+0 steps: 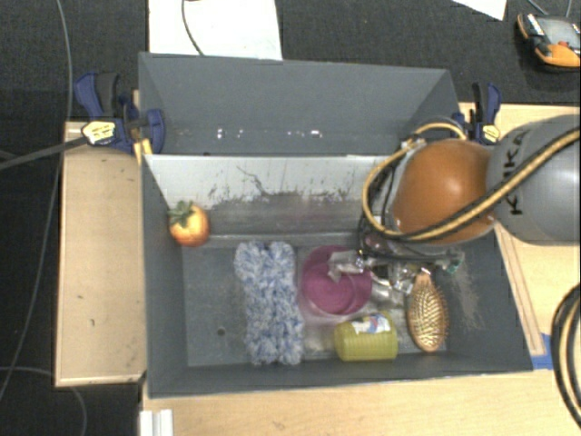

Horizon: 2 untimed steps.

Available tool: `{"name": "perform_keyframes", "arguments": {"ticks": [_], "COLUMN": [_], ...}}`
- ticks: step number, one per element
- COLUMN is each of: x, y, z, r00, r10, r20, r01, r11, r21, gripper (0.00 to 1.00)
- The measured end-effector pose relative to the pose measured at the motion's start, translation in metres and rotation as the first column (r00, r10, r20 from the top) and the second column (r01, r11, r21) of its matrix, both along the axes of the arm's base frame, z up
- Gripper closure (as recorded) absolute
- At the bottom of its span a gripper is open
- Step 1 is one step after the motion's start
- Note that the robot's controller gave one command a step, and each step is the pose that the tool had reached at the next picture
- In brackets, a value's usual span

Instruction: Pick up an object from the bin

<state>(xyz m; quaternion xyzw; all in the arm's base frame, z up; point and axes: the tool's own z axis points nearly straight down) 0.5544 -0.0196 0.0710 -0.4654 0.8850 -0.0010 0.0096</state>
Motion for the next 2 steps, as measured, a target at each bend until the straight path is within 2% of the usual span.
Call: {"name": "perform_keyframes", "arguments": {"ticks": [1, 2], "x": [-0.0375, -0.0375], "y": [-0.0126, -0.0127], "z": [0.0208, 0.021], "r00": [0.982, 0.981], "r10": [-0.191, -0.192], "r20": [0.003, 0.003], "r01": [0.191, 0.192], "r11": [0.982, 0.981], "r21": [0.005, 0.005], "gripper": [1.0, 1.0]}}
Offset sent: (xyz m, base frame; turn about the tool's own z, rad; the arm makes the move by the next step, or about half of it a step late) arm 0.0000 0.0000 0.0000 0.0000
